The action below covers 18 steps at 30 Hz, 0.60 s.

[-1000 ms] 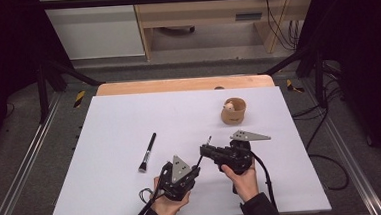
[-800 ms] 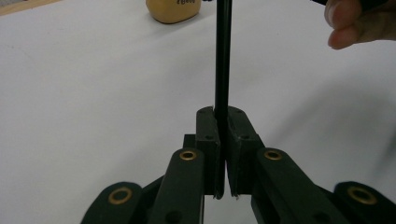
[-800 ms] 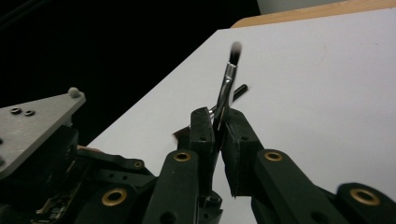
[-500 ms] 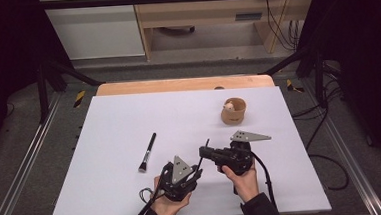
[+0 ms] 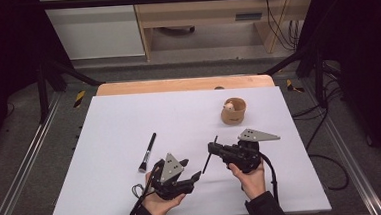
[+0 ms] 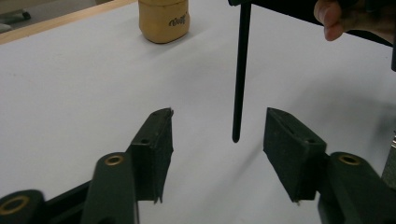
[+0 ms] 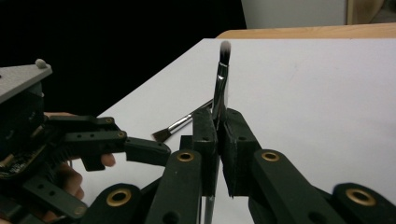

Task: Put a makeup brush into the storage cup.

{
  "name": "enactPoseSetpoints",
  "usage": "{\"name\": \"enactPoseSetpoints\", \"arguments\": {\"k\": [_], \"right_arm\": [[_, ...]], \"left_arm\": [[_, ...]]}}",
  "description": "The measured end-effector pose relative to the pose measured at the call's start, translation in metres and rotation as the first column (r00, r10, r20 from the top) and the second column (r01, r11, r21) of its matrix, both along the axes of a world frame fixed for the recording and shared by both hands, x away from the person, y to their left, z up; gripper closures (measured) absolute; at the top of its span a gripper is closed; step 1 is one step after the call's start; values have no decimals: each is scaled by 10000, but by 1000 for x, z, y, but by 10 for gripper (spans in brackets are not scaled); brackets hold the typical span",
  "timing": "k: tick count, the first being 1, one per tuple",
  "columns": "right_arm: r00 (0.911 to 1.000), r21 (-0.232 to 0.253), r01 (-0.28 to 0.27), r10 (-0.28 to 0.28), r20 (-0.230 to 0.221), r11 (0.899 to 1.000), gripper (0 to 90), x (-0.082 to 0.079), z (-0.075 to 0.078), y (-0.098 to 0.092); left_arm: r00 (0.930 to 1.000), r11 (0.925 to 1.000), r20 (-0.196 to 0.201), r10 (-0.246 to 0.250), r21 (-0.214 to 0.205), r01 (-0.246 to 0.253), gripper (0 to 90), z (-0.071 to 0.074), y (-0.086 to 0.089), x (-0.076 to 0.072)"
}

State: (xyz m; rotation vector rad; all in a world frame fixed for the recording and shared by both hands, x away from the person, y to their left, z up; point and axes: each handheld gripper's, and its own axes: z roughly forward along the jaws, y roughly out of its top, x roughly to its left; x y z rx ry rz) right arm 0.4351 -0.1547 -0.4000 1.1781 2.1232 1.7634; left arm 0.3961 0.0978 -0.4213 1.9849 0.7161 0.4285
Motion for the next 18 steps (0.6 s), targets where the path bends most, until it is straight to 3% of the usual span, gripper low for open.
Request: {"name": "enactPoseSetpoints", "arguments": {"k": [7, 11, 18], "right_arm": [[9998, -4, 178, -178, 132, 9998, 853, -1, 3, -7], [9993, -83, 307, -305, 195, 9995, 853, -1, 4, -11], [9986, -155, 445, -441, 296, 9989, 852, -1, 5, -16]], "left_arm": [[9999, 9994, 99, 66, -346, -63, 291, 8, 19, 5], [9993, 9995, 350, 160, -291, -150, 225, 13, 30, 6], [9992, 9986, 336, 228, -489, -212, 155, 20, 50, 9]]}}
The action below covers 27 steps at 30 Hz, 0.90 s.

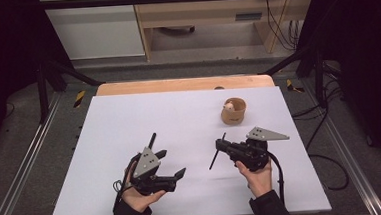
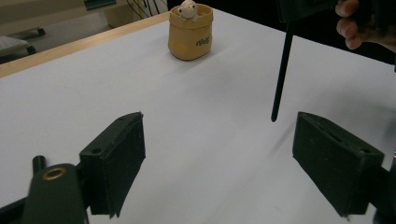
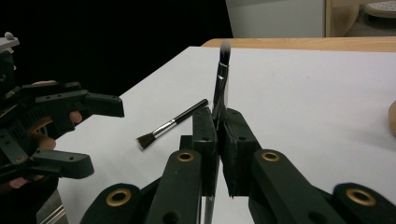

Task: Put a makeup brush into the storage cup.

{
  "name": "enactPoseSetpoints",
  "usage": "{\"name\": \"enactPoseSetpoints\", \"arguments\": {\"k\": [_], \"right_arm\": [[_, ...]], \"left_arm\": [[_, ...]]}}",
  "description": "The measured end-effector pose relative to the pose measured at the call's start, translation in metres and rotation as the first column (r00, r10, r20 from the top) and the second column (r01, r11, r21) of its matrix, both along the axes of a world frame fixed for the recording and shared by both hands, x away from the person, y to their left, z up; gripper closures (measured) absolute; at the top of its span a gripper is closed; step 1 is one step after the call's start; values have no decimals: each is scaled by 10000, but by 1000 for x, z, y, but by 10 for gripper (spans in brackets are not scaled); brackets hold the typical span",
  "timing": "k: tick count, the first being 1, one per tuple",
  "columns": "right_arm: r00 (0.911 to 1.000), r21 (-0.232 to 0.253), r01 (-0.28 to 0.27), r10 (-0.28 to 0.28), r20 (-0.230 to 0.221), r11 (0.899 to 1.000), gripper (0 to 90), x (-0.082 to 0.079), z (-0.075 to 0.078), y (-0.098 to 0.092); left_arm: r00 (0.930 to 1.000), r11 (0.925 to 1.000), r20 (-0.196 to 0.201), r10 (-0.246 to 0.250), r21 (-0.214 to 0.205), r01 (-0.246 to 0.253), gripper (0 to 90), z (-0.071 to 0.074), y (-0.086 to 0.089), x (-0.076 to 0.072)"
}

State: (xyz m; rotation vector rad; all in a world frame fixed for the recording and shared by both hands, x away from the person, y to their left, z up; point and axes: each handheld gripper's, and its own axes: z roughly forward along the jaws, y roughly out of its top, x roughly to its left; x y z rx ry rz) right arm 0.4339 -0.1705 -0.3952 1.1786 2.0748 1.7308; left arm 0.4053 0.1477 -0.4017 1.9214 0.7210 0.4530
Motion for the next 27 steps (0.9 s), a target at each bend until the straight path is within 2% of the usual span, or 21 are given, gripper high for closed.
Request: {"name": "enactPoseSetpoints", "arguments": {"k": [9, 16, 24, 27], "right_arm": [[9996, -108, 265, -264, 142, 9996, 852, 0, 1, -8], [9978, -338, 600, -590, 305, 9976, 852, 1, 4, -15], [9947, -642, 932, -902, 492, 9936, 852, 1, 5, -22], [9939, -617, 1012, -982, 501, 9929, 852, 1, 6, -24]], "left_arm": [[9981, 9978, 4, 612, -235, -612, 126, 3, 28, 5], [9943, 9941, -9, 1064, -232, -1063, 111, 5, 48, 8], [9907, 9906, 69, 1361, -170, -1359, 98, 5, 66, 9], [9897, 9895, 109, 1430, -206, -1427, 94, 5, 72, 10]]}}
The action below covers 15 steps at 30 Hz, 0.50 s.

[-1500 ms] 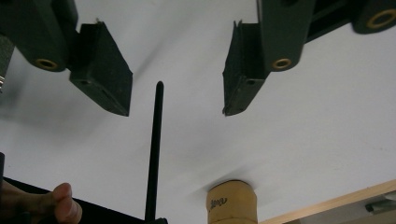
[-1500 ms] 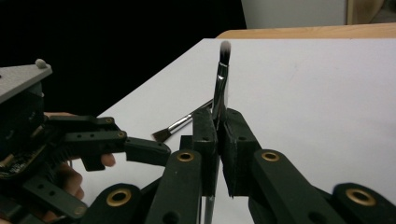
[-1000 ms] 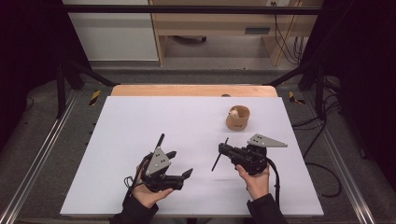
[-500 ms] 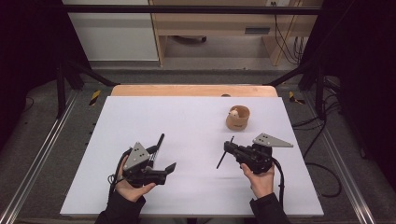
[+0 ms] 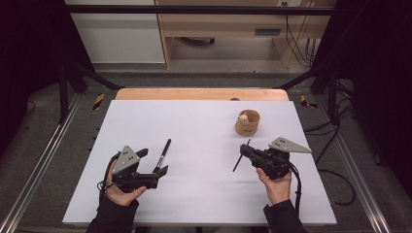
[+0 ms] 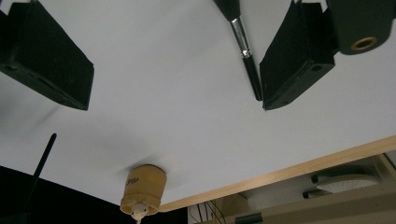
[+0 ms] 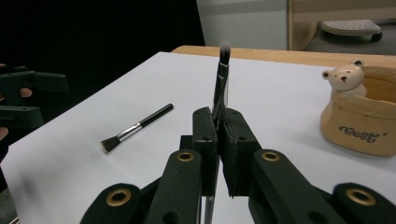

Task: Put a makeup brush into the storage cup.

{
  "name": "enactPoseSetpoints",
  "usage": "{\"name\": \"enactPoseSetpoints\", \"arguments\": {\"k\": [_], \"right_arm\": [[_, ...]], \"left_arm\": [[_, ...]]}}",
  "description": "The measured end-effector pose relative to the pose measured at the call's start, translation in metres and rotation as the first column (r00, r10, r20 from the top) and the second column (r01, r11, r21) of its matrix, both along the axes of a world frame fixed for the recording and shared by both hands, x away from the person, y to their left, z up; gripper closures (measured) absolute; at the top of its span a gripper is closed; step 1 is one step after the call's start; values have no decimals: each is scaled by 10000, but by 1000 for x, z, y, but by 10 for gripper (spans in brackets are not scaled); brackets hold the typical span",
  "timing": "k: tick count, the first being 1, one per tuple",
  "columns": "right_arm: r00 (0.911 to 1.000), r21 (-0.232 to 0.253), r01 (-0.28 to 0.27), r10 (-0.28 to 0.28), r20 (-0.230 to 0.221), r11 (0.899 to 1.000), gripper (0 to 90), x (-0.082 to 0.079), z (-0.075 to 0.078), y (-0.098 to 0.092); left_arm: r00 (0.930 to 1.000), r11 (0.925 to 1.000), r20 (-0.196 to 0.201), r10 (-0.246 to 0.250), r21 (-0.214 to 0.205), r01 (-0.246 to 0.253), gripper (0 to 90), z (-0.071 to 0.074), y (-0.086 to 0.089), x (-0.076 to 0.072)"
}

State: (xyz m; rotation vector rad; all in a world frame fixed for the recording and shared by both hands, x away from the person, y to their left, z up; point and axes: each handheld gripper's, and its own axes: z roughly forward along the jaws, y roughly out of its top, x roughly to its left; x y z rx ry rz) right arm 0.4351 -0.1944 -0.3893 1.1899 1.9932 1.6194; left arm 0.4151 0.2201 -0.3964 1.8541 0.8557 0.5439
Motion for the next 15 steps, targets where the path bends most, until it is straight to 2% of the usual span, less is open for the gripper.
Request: {"name": "enactPoseSetpoints", "arguments": {"k": [15], "right_arm": [[9992, -127, 373, -371, 167, 9992, 852, 0, 4, -10]], "left_arm": [[9989, 9991, 233, 416, -86, -414, 95, 1, 31, 3]]}}
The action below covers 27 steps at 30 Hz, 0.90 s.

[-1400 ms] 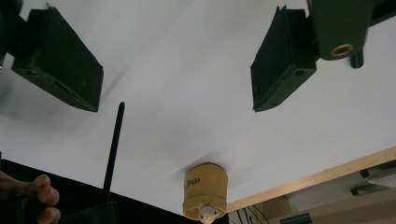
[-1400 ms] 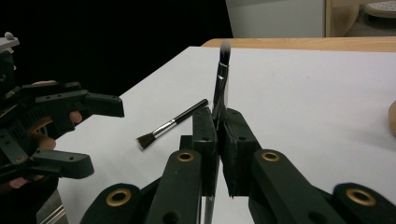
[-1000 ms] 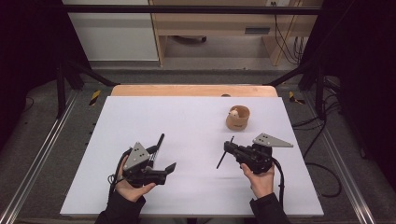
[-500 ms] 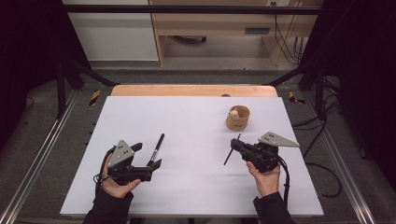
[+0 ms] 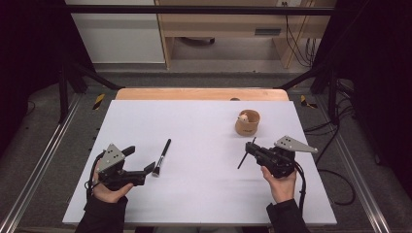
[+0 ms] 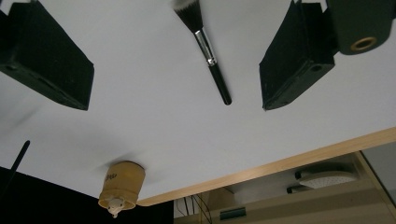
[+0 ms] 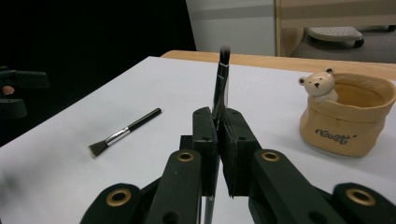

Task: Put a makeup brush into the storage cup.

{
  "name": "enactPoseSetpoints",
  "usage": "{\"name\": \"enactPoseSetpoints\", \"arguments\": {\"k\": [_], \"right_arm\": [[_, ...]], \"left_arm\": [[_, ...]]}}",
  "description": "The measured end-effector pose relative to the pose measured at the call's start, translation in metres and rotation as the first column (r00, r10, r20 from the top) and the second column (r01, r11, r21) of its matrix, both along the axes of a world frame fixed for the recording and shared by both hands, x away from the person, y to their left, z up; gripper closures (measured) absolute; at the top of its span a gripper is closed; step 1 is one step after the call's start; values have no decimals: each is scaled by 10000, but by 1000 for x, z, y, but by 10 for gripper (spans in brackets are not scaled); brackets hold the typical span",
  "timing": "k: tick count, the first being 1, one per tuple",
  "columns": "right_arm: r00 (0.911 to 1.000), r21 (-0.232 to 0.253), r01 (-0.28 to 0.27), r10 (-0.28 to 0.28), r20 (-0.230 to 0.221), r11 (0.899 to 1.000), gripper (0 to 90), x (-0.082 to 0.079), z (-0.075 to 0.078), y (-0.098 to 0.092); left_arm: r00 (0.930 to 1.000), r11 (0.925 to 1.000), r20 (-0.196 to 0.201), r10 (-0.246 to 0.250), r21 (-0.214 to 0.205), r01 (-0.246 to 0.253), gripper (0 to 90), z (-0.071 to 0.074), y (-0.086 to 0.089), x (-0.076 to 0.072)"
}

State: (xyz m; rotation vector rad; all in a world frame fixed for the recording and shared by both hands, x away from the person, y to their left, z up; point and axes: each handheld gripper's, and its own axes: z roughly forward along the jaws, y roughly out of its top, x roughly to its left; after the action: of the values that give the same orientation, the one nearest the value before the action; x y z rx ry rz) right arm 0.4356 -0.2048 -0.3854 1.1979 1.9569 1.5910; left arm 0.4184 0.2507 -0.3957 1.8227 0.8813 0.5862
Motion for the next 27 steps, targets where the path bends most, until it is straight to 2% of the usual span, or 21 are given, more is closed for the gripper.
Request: {"name": "enactPoseSetpoints", "arguments": {"k": [15, 27], "right_arm": [[9994, -239, 296, -291, 195, 9993, 852, 6, 5, -4], [9974, -191, 580, -571, 435, 9981, 852, 12, 15, -11]], "left_arm": [[9999, 9999, 68, 117, 126, -118, 93, -6, 10, 6], [9995, 9995, 40, 310, -15, -310, 80, -7, 18, 8]]}}
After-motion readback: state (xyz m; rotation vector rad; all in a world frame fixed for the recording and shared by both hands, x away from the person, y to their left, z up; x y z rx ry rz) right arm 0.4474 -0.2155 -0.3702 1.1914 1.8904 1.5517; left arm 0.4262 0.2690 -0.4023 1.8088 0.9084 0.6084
